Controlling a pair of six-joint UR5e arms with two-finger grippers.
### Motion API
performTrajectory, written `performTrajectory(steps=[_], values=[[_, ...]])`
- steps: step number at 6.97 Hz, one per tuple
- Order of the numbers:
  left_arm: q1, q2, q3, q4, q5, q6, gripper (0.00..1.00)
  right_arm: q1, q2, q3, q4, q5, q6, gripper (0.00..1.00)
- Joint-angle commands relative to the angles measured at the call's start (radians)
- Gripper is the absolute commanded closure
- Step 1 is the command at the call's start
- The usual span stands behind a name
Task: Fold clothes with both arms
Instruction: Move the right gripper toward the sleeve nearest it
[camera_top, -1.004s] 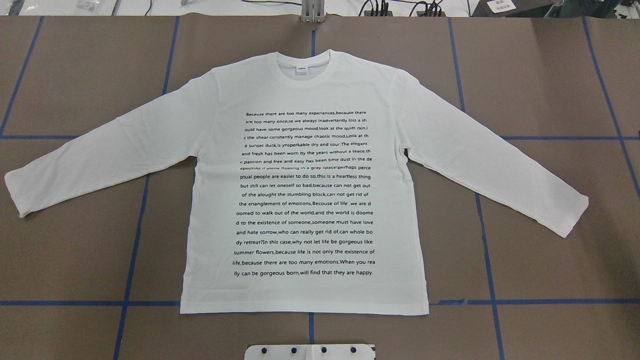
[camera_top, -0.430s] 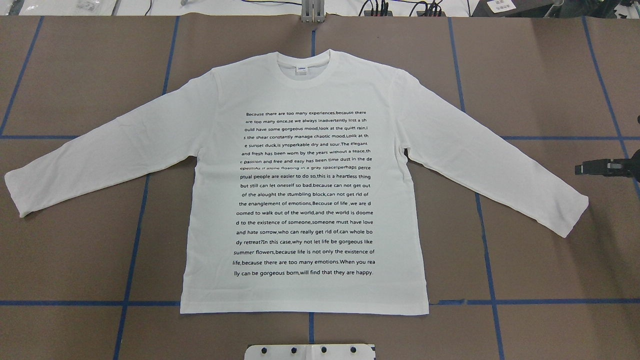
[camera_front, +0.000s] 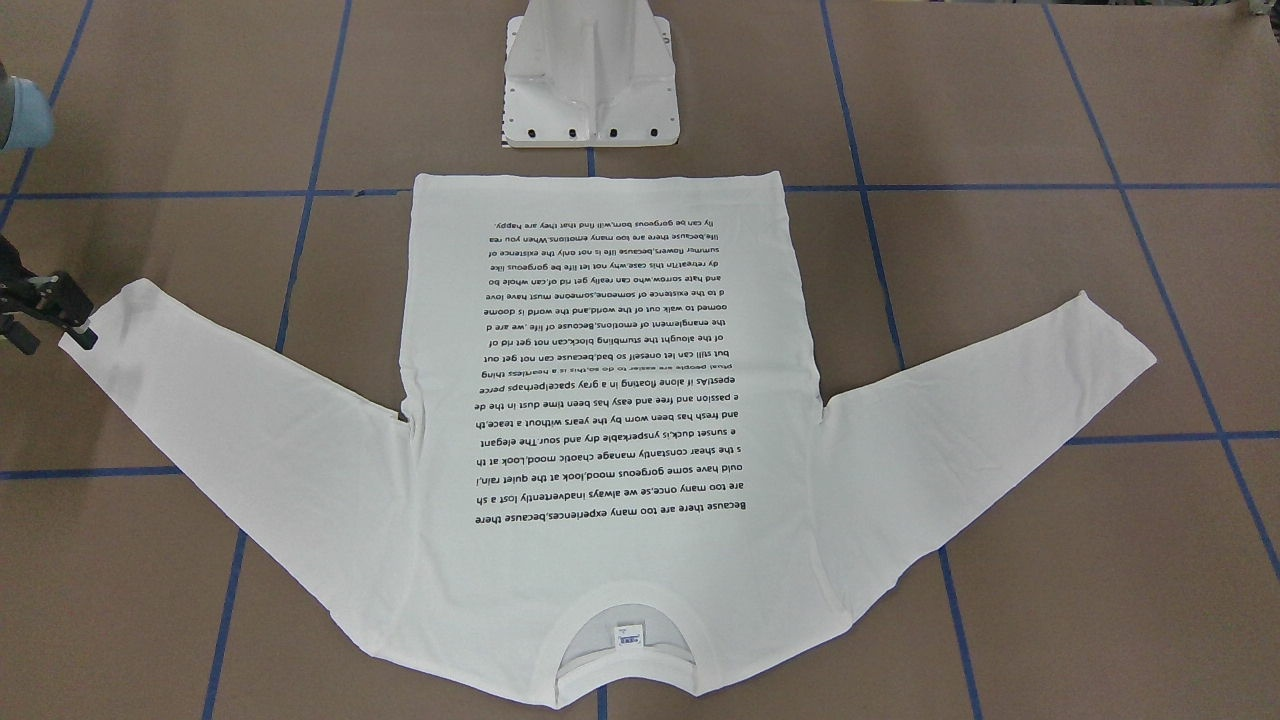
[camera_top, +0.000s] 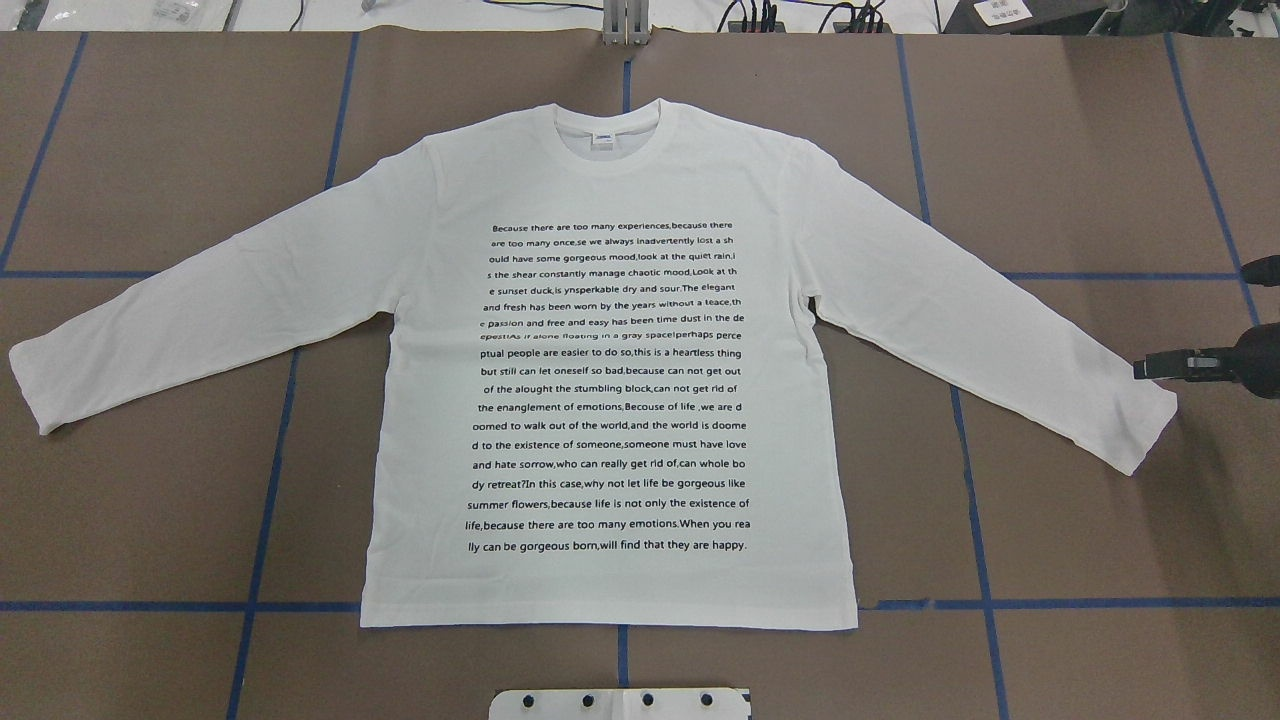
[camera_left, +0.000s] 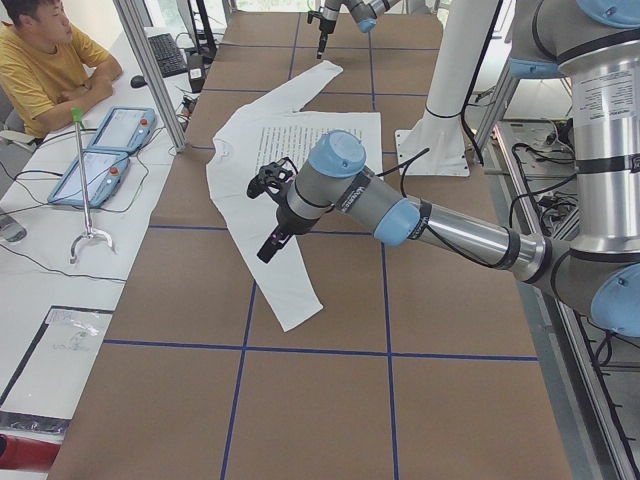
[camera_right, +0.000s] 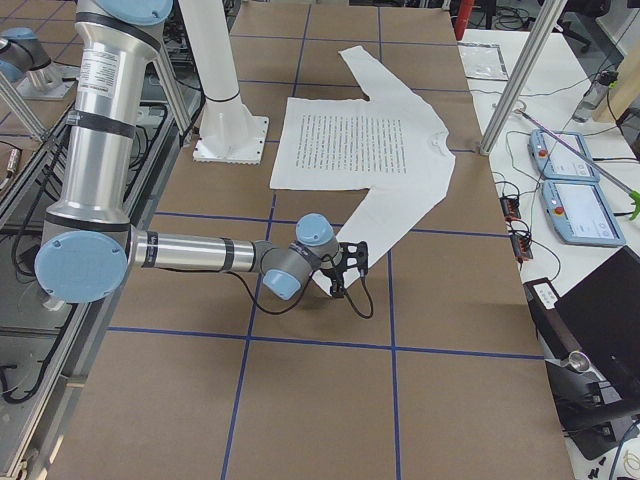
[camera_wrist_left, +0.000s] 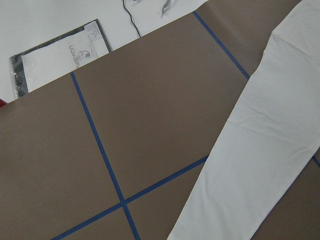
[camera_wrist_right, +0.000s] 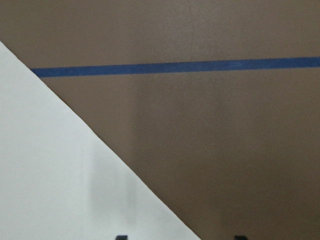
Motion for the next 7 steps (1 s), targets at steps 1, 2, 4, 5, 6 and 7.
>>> performTrajectory(steps=[1,2,4,5,6,7], values=[[0.000,0.000,0.001,0.000,0.000,0.000,0.00,-0.026,-0.008,-0.007,0.001,-0.007,0.001,0.25],[-0.002,0.000,0.000,0.000,0.000,0.001,0.00,-0.032,-0.017,-0.007,0.001,-0.007,0.001,0.27],[-0.002,0.000,0.000,0.000,0.000,0.001,0.00,-0.035,-0.030,-0.007,0.001,-0.009,0.001,0.31],[-0.002,0.002,0.000,0.000,0.000,0.001,0.00,-0.038,-0.031,-0.007,0.001,-0.012,0.001,0.34],[-0.003,0.002,0.000,0.000,0.000,0.003,0.00,-0.046,-0.031,-0.007,0.001,-0.012,0.001,0.35],[-0.003,0.012,-0.002,0.000,0.000,0.003,0.00,-0.049,-0.031,-0.011,0.001,-0.012,0.001,0.39]])
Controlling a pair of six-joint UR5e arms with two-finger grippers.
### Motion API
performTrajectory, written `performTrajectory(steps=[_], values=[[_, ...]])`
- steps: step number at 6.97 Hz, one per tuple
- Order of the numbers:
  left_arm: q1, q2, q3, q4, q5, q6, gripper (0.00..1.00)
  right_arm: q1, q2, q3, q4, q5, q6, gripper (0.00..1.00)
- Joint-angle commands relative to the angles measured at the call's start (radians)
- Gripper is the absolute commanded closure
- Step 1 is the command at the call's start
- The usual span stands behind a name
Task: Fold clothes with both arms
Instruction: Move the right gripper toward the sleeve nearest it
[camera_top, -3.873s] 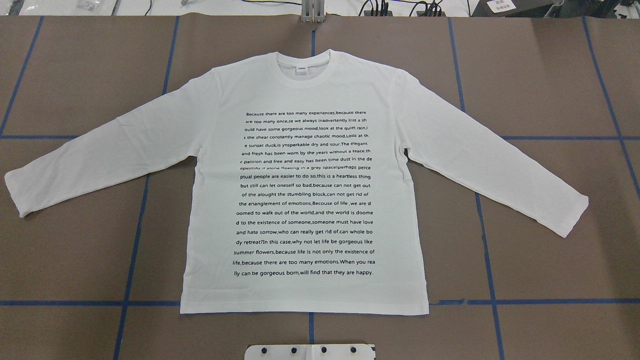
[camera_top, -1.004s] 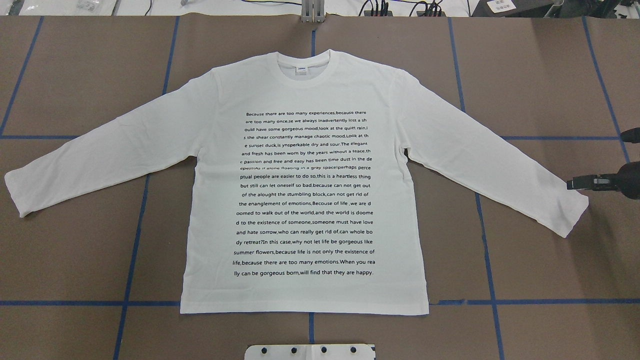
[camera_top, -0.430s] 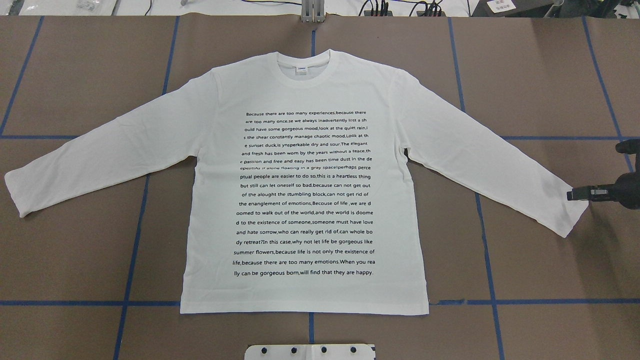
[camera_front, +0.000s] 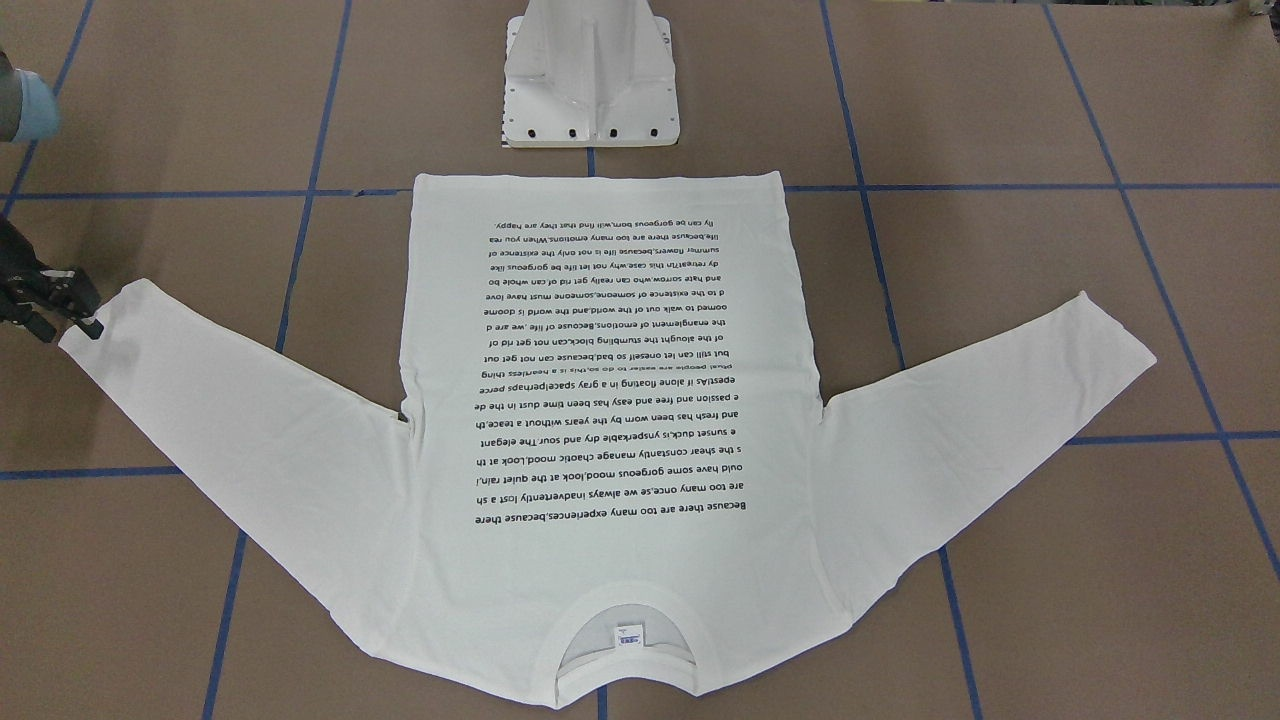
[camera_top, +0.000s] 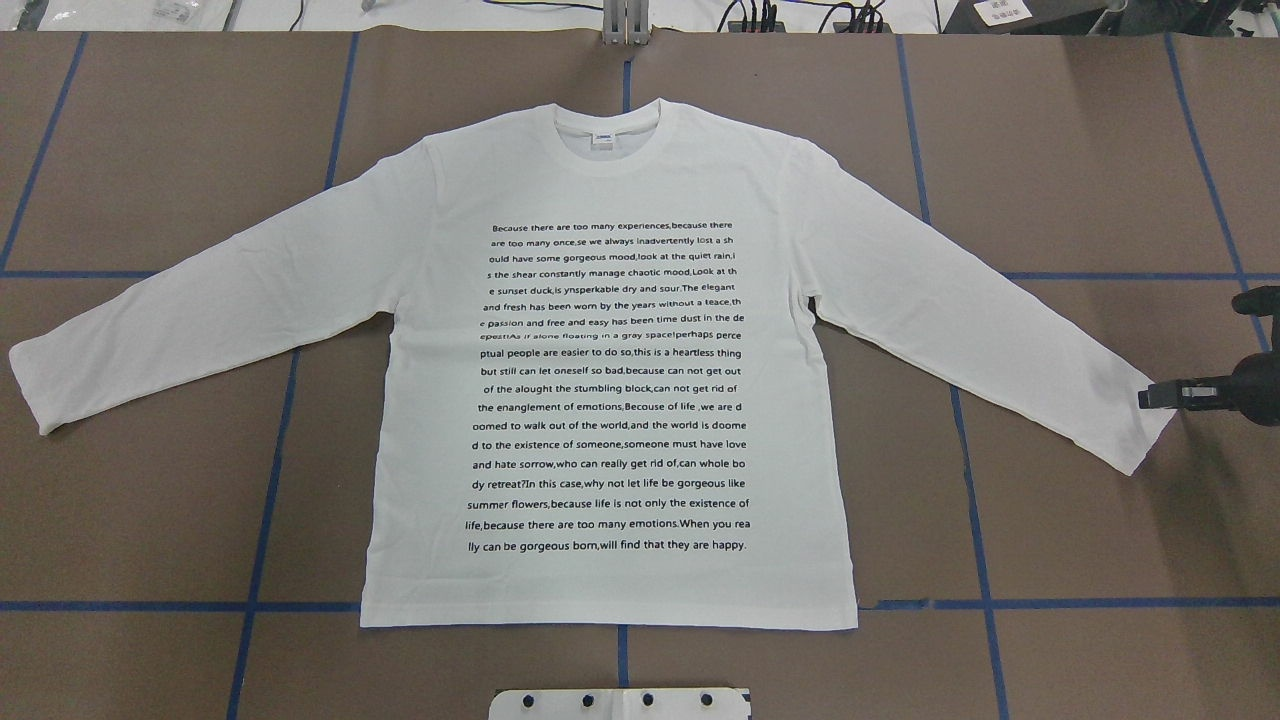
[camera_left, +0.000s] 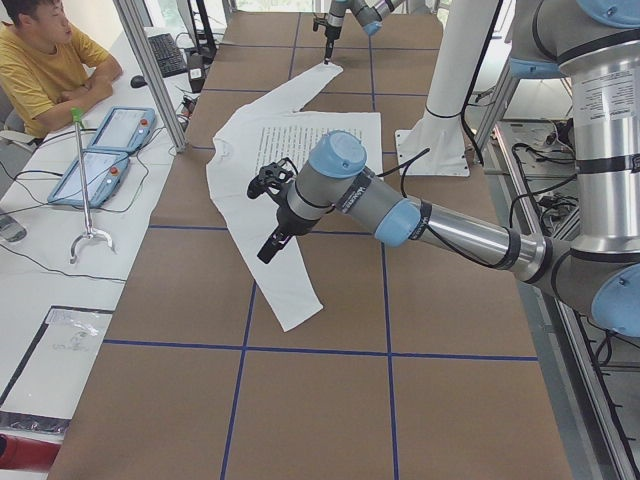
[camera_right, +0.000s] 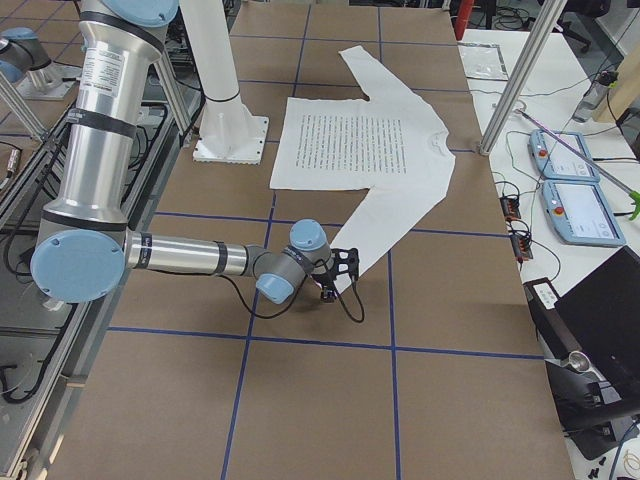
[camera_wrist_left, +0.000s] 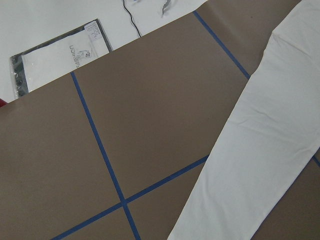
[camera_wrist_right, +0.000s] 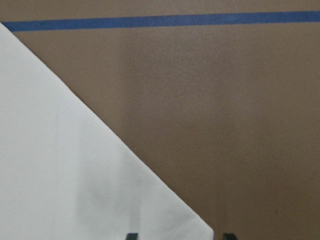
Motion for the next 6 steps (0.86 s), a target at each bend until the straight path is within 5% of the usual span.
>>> performTrajectory(steps=[1,3,4,5,6], values=[[-0.001,0.008,-0.003,0.000,0.000,0.001,0.00,-0.008,-0.001,-0.014,0.000,0.000,0.000,0.42],[-0.001,0.008,-0.003,0.000,0.000,0.001,0.00,-0.008,-0.001,-0.016,0.000,-0.002,-0.003,0.53],[-0.001,0.008,-0.003,0.000,0.000,0.001,0.00,-0.008,-0.001,-0.016,0.000,0.000,-0.003,0.82],[-0.001,0.008,-0.003,0.000,0.000,0.001,0.00,-0.007,0.001,-0.003,-0.002,0.000,-0.008,1.00],[-0.001,0.008,-0.001,0.000,0.000,0.001,0.00,-0.002,0.001,0.015,-0.002,0.010,-0.011,1.00]])
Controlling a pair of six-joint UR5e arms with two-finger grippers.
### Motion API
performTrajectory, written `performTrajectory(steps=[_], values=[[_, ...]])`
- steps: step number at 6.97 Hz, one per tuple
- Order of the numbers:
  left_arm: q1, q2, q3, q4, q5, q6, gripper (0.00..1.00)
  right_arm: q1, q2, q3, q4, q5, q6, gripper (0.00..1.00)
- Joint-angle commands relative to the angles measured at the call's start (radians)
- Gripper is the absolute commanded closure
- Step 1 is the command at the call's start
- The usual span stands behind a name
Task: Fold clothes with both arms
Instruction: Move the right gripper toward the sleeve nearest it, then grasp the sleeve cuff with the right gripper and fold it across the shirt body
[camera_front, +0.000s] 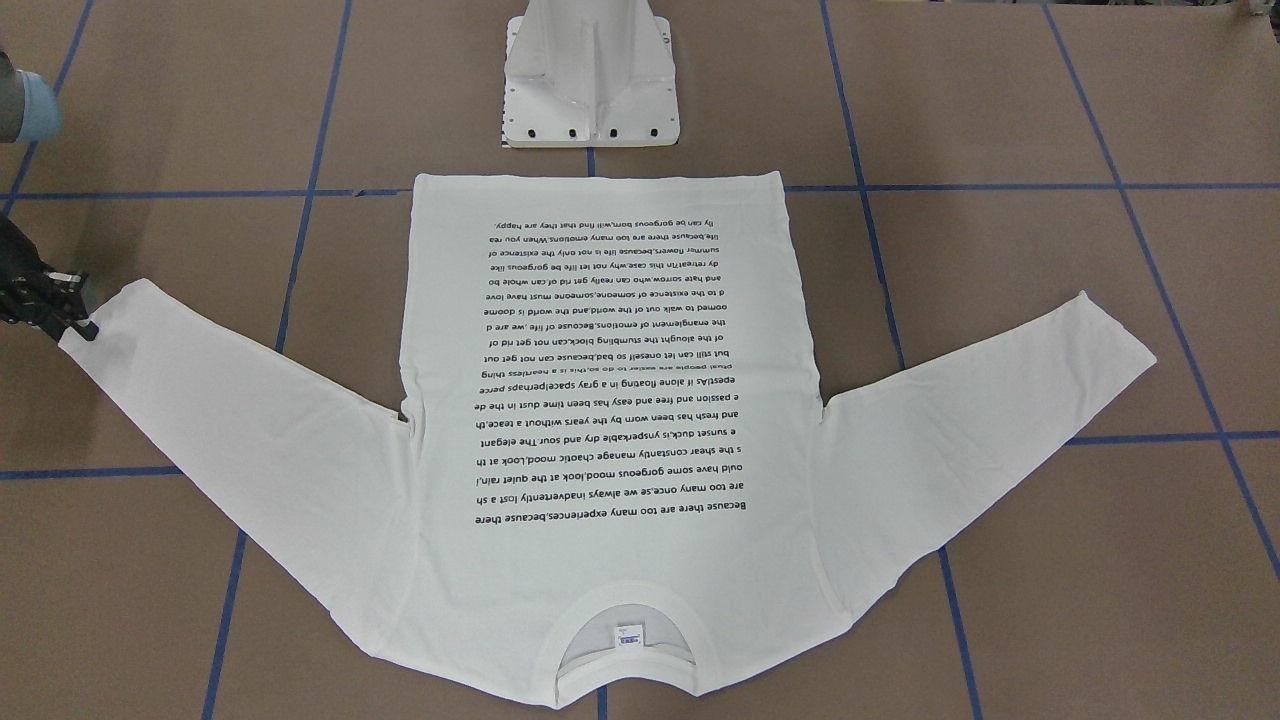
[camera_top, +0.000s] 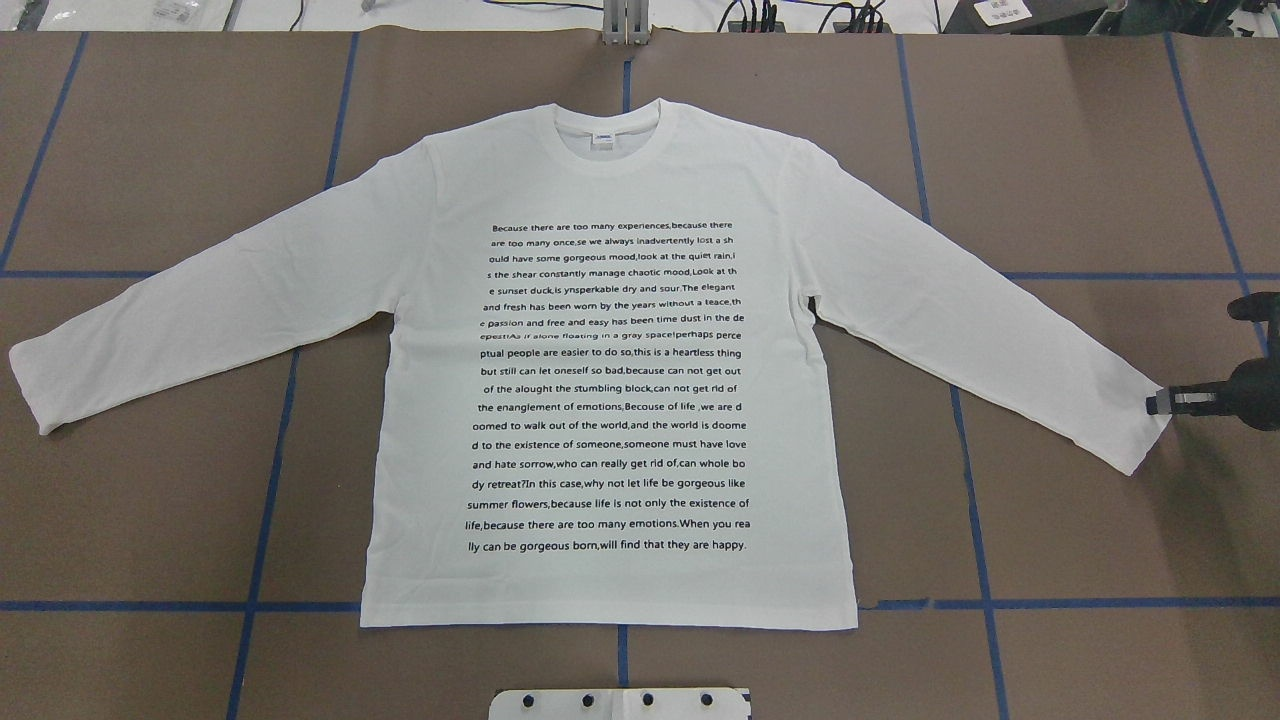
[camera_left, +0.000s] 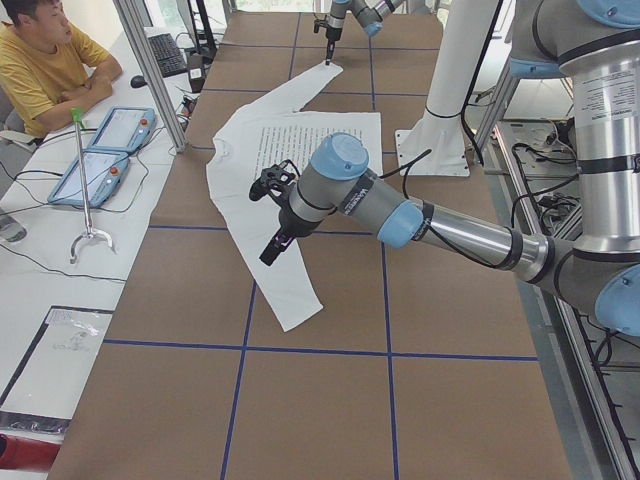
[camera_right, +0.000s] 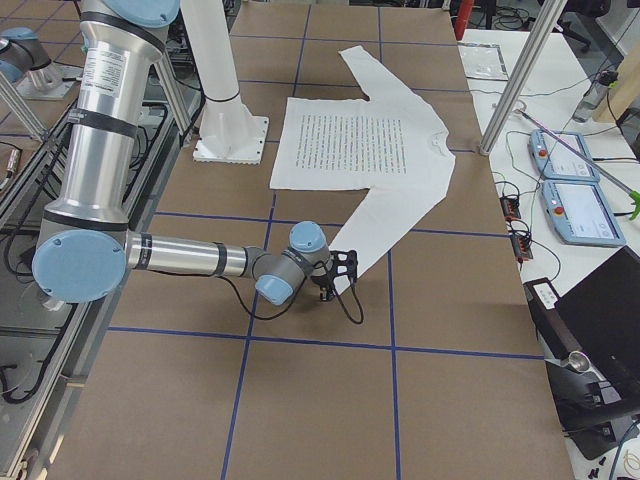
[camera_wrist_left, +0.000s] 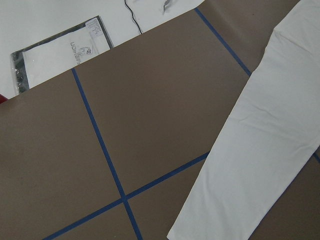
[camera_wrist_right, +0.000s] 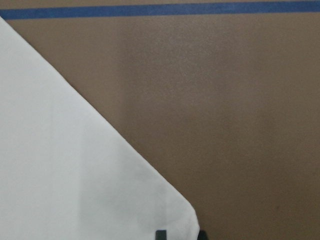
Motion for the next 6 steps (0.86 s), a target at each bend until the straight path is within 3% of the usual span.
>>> performTrajectory(steps=[1,3,5,6], values=[[0.000,0.000,0.001,0.000,0.000,0.000,0.00,0.024,-0.003,0.054,-0.017,0.021,-0.005,1.00],[0.000,0.002,0.004,0.000,0.000,0.000,0.00,0.100,0.004,0.149,-0.133,0.082,-0.005,1.00],[0.000,0.002,0.006,0.000,0.000,0.000,0.00,0.139,0.067,0.409,-0.547,0.107,-0.007,1.00],[0.000,0.002,0.004,0.000,0.000,0.000,0.00,0.159,0.212,0.459,-0.781,0.104,-0.007,1.00]])
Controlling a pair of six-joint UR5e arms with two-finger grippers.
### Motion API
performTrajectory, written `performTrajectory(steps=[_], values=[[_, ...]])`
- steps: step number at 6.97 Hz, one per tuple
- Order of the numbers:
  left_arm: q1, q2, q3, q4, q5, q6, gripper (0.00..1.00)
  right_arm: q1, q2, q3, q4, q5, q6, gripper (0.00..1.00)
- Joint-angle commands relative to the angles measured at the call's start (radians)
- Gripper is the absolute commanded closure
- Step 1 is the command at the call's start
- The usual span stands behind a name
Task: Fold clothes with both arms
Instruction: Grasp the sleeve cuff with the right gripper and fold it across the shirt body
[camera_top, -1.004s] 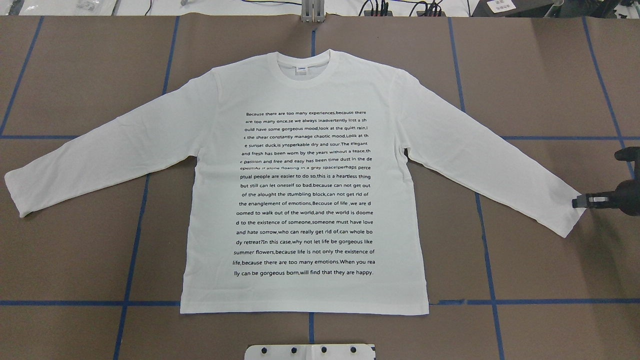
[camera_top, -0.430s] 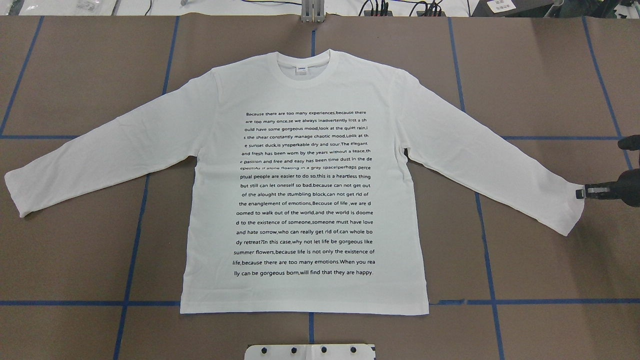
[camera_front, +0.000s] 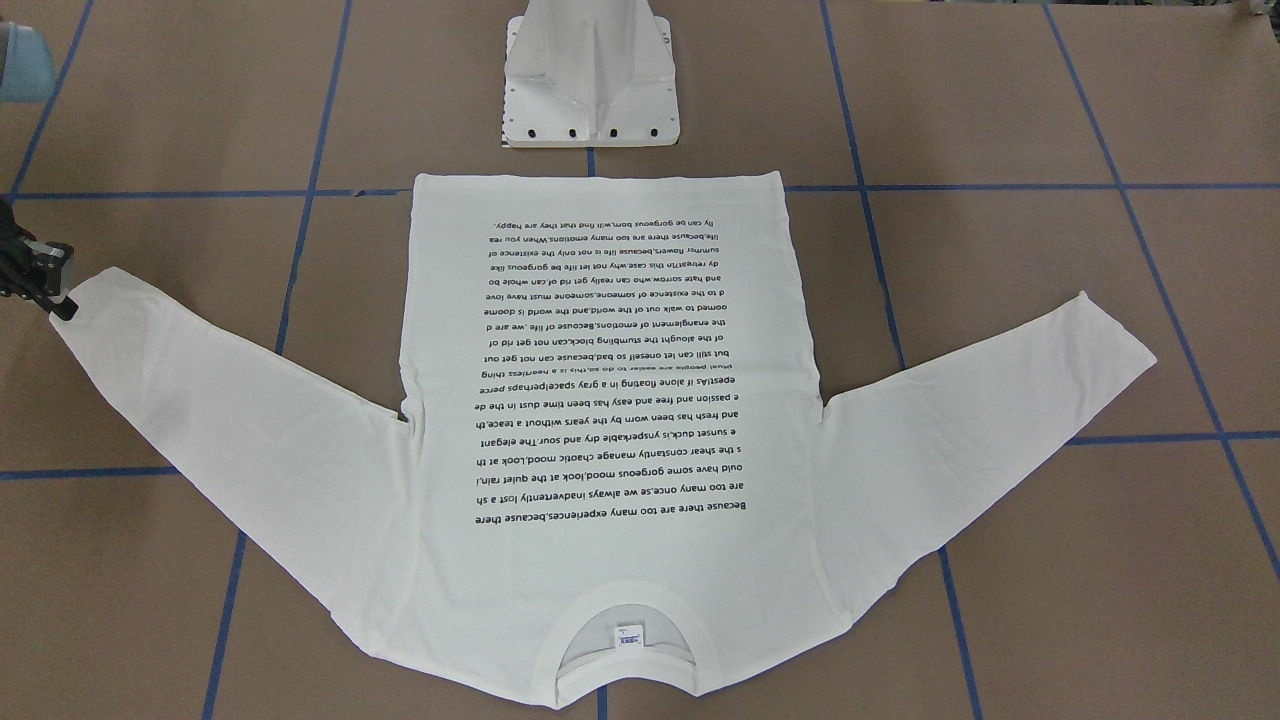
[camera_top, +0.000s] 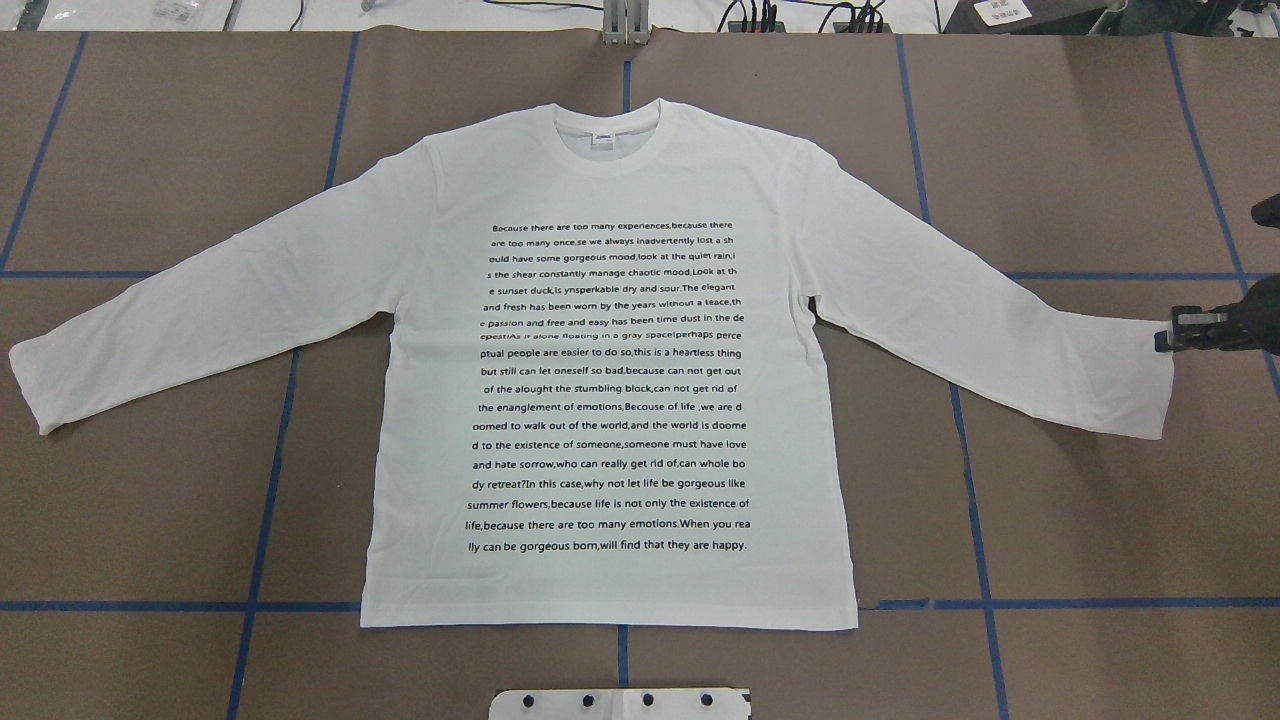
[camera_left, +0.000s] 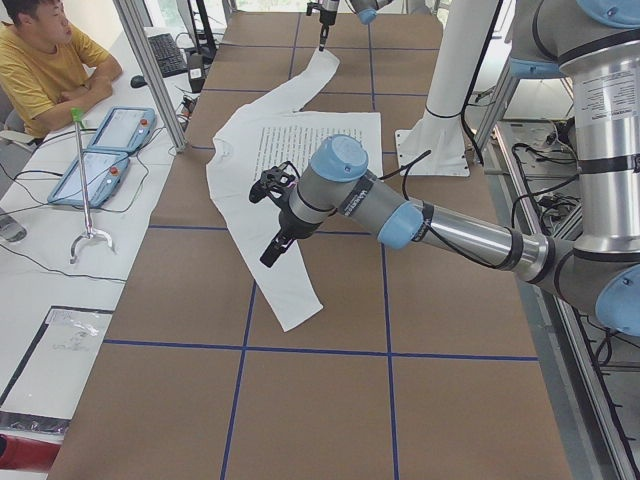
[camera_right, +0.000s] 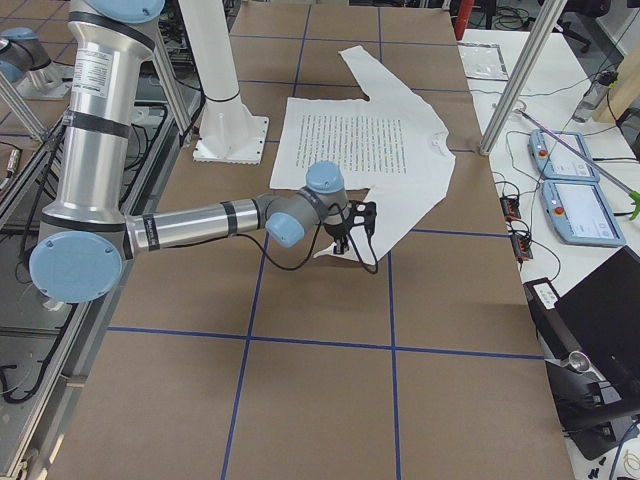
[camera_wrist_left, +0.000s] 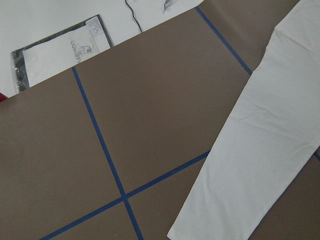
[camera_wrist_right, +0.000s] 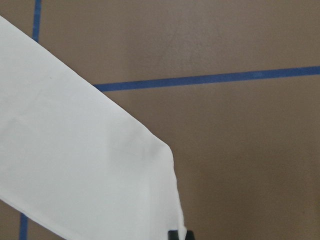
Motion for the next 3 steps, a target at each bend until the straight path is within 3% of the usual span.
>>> performTrajectory(steps=[1,2,3], values=[[0.000,0.000,0.001,0.000,0.000,0.000,0.00,0.020,0.308,0.092,-0.483,-0.013,0.001,1.00],[0.000,0.000,0.001,0.000,0.000,0.000,0.00,-0.016,0.480,0.077,-0.655,-0.030,0.003,1.00],[0.000,-0.002,0.004,0.000,0.000,0.000,0.00,-0.064,0.629,0.024,-0.736,-0.077,0.013,1.00]])
